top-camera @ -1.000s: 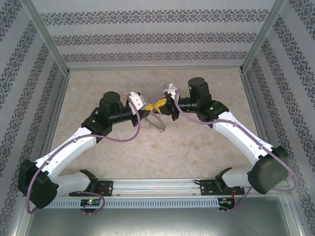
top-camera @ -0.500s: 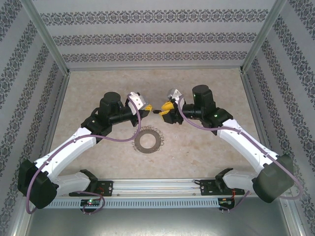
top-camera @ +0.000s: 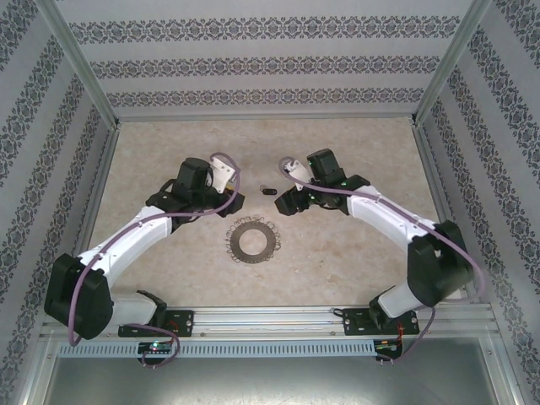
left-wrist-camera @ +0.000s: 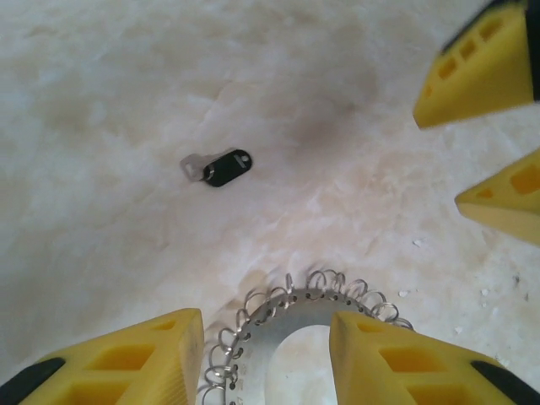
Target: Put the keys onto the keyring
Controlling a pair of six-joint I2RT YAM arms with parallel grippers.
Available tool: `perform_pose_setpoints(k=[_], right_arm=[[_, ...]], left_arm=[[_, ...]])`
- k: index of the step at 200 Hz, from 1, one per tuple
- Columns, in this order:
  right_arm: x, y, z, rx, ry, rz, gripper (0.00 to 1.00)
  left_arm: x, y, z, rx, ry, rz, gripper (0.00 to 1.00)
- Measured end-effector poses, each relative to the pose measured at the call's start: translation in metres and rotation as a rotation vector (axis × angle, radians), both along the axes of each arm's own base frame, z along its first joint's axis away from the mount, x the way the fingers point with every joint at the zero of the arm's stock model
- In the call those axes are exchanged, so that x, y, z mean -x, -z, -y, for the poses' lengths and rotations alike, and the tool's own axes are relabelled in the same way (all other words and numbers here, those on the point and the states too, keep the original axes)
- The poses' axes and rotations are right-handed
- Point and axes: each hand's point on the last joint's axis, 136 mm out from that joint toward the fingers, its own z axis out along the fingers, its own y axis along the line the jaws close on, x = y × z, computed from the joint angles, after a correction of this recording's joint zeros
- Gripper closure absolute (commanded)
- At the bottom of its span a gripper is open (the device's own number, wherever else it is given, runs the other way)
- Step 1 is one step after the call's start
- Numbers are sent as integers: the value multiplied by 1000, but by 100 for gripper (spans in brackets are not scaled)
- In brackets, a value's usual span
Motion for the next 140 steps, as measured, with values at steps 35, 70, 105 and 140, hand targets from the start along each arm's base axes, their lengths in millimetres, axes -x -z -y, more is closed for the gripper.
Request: perform_pose_setpoints(k=[35,70,105,140], right_arm=[[-4,33,-11,81,-5,-114,39],[3,56,-30,127,-44,-210,45],[-3,72,-44,173,-71,-275,46],[8,83,-37,216,-88,-327,51]], left_arm=[[-5,15,-21,56,-114,-96,57],[-3,28,-17,79,-121,-156,57],[-3,30,-13,95,-105,-168,57],[-5,28,-13,113,-110,-166,58]])
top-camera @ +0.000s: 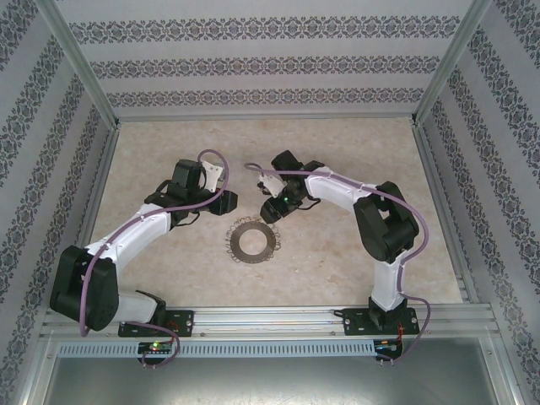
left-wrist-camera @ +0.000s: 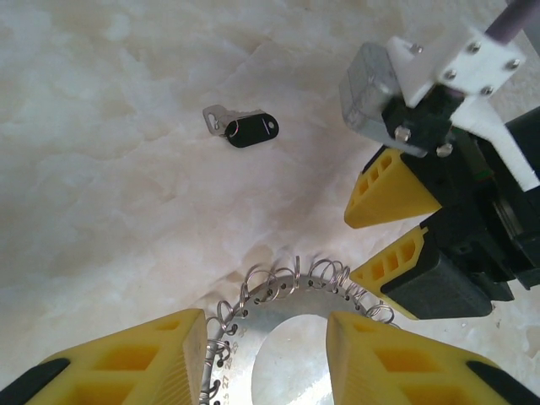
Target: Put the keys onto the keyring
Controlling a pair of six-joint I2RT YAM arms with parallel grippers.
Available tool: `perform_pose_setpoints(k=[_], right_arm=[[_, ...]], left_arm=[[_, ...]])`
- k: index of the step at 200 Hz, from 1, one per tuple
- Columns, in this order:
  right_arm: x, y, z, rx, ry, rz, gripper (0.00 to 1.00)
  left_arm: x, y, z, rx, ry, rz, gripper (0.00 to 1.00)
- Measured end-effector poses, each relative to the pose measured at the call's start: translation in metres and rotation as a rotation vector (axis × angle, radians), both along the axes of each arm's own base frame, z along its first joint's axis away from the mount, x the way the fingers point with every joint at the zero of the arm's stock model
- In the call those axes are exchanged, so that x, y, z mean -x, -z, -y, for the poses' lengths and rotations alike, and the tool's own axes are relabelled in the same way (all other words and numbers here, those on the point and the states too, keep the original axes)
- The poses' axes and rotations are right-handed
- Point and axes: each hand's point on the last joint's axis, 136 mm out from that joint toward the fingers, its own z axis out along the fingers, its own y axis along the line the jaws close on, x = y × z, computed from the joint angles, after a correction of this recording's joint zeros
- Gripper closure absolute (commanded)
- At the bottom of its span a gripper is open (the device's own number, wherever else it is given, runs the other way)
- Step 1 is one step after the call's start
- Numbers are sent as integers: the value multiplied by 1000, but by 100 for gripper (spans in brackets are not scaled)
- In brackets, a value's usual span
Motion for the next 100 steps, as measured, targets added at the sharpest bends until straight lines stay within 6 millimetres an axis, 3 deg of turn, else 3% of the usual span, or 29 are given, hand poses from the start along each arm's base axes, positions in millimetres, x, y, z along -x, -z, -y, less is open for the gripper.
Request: perform_pose_setpoints(k=[66,100], right_arm=[[18,-4,1,68,-237,156,52],[-2,-18,13,7,-326,269,48]], left_arm=[[1,-1,-2,22,-4,-7,58],[3,-7,-2,30,-2,9,58]])
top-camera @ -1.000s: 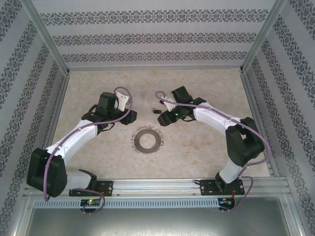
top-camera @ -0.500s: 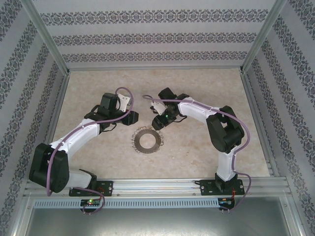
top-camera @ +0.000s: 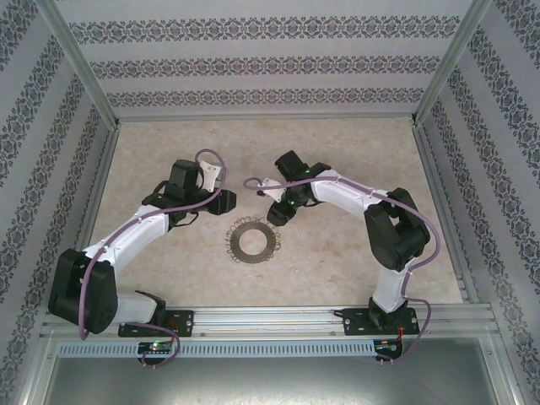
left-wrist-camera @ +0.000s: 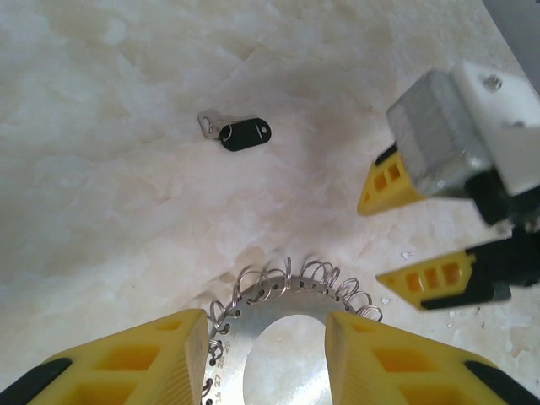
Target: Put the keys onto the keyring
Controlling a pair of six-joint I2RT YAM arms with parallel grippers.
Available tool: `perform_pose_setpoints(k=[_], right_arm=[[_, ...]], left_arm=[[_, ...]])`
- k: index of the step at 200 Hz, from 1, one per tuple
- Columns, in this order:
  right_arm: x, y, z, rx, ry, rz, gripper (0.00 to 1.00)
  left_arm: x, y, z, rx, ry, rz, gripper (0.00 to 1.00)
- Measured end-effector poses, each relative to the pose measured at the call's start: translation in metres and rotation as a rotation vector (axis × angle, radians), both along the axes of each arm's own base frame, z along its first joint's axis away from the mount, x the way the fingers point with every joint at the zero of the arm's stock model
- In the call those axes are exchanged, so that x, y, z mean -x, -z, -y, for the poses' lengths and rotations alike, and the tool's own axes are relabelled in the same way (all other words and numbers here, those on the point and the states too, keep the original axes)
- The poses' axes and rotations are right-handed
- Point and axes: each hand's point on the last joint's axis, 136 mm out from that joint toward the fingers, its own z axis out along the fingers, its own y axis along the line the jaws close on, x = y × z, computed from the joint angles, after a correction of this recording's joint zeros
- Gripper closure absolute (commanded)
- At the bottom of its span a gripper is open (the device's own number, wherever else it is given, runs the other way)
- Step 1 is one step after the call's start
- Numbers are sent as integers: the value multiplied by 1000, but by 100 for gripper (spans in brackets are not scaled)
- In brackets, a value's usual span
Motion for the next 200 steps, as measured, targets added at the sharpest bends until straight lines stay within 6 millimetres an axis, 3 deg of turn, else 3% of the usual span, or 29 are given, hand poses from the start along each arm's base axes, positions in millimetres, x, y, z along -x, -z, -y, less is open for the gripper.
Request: perform_pose_setpoints(k=[38,81,155,200], right_arm=[[-15,-3,11,-79,-111,103,46],[-19,-7,-2,-102,-242,166,50],[-7,16,-22,7,-402,242,64],[-7,33,-19,85,-444,257,73]], left_arm=[[4,-17,-1,15,0,48,58],[10,-28,-5,24,-2,86,58],[14,-40,-18,36,-35,130,59],[15,-44,-22,38,-44,141,59]])
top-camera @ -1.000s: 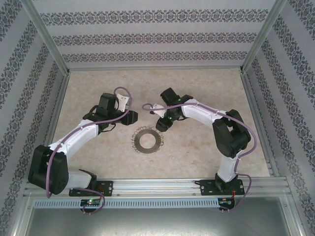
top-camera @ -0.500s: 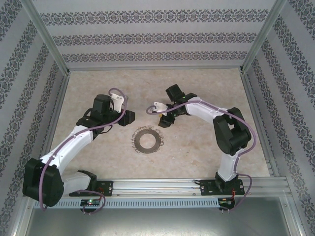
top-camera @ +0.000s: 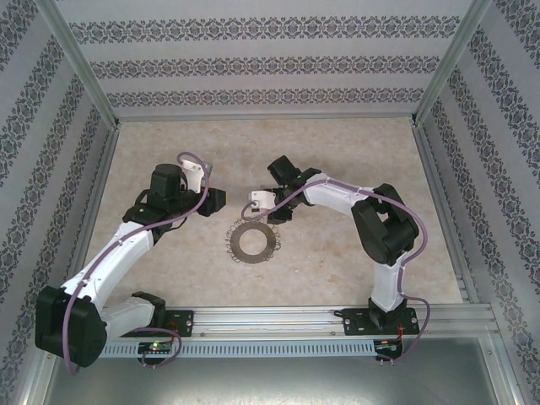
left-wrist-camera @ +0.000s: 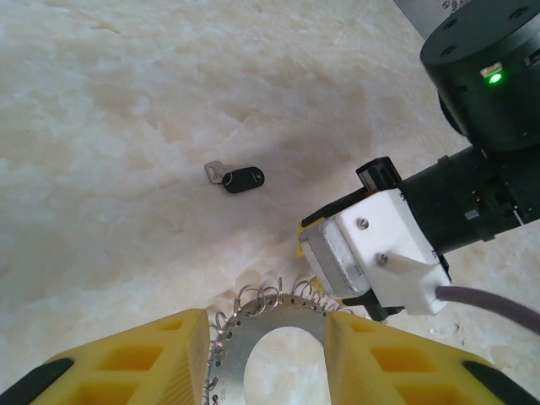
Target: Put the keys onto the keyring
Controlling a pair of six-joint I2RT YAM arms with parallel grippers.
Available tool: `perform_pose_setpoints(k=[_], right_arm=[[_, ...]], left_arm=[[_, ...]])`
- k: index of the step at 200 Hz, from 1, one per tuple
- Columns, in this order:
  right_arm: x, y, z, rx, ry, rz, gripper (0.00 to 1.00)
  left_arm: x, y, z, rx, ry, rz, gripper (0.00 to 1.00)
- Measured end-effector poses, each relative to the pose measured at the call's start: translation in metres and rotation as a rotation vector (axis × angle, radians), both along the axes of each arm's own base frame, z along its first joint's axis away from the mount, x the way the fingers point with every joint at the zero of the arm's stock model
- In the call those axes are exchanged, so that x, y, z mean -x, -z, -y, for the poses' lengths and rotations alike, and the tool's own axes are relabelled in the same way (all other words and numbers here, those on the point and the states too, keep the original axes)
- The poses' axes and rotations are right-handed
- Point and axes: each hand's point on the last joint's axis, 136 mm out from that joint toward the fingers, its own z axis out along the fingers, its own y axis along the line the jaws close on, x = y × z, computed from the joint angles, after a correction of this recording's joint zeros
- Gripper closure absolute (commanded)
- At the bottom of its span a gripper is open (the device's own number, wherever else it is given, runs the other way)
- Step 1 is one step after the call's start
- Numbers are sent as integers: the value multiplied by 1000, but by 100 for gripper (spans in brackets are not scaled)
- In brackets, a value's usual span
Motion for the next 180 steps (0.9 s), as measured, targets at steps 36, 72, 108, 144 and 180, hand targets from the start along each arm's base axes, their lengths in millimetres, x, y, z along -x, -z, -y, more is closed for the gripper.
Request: perform_pose_setpoints(k=[36,72,108,144,180], right_arm=[[2,10,7,55,-13,6,73],[5,11,7,74,-23,6,72],[9,12,3,81,-39,10,68],[9,12,4,89,-44,18,67],[11,12,1,94,-59,24,67]], left_arm=[[1,-1,-2,1,-6,4,59],[0,-1,-3,1,-8,5,59],[1,-2,-5,2,-12,9,59],[2,-1,-5,2,-12,8,59],[2,-1,-5,3,-12,9,60]])
